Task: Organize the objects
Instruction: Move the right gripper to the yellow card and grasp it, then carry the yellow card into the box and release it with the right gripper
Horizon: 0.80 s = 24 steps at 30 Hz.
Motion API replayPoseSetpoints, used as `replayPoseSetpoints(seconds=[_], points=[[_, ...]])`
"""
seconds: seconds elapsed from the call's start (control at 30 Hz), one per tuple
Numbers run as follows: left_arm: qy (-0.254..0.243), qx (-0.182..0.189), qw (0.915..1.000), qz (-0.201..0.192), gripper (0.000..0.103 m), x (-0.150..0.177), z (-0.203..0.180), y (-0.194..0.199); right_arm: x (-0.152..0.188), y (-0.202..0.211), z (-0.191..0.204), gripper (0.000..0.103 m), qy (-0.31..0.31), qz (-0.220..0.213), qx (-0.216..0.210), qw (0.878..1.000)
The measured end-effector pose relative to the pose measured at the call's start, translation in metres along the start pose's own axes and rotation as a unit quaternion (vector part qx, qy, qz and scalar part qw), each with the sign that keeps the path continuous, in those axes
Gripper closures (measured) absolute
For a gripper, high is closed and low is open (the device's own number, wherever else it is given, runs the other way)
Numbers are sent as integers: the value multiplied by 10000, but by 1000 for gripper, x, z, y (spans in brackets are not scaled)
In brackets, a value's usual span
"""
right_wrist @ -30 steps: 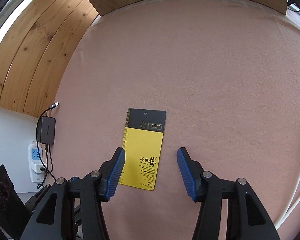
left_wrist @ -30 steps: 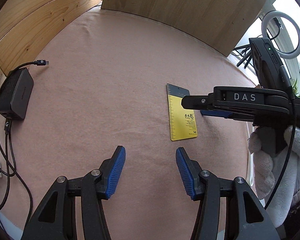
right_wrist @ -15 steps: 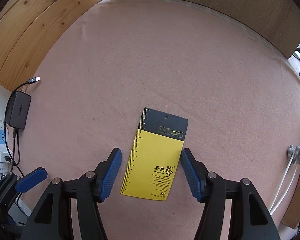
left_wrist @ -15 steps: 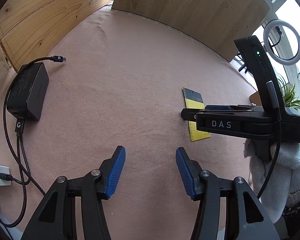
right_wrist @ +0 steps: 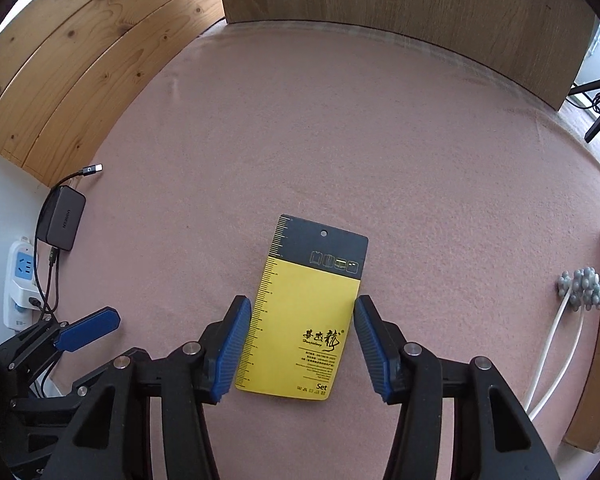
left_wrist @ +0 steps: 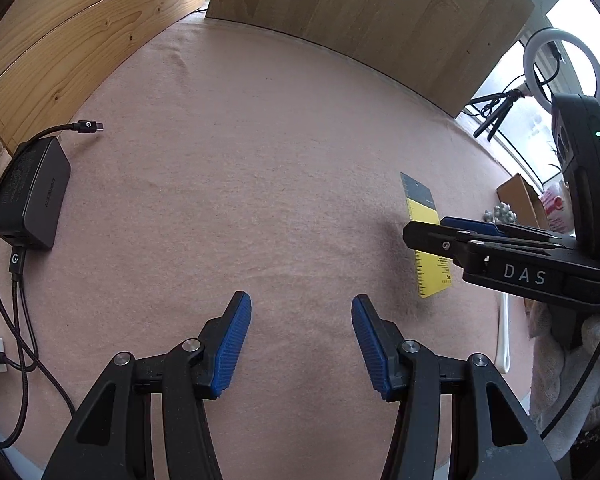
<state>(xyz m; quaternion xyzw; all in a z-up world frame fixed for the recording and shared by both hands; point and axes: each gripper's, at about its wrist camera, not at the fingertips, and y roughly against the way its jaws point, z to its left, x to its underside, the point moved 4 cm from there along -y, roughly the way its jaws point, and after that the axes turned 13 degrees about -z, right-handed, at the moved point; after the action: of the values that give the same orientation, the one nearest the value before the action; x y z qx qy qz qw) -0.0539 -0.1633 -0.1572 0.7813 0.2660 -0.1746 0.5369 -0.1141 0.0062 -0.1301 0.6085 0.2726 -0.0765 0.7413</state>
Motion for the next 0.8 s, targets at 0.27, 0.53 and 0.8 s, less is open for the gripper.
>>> replayPoseSetpoints(seconds=[0.27, 0.53, 0.8], points=[[-243, 138, 9996, 60, 47, -1, -59, -18, 10, 61, -69, 54, -330, -543, 139, 9979], [-521, 323, 9981, 103, 47, -2, -124, -35, 20, 101, -137, 54, -729, -928, 511, 9917], [-681, 412, 9966, 205, 47, 2, -172, -63, 35, 126, -210, 54, -1046, -1134, 905, 9839]])
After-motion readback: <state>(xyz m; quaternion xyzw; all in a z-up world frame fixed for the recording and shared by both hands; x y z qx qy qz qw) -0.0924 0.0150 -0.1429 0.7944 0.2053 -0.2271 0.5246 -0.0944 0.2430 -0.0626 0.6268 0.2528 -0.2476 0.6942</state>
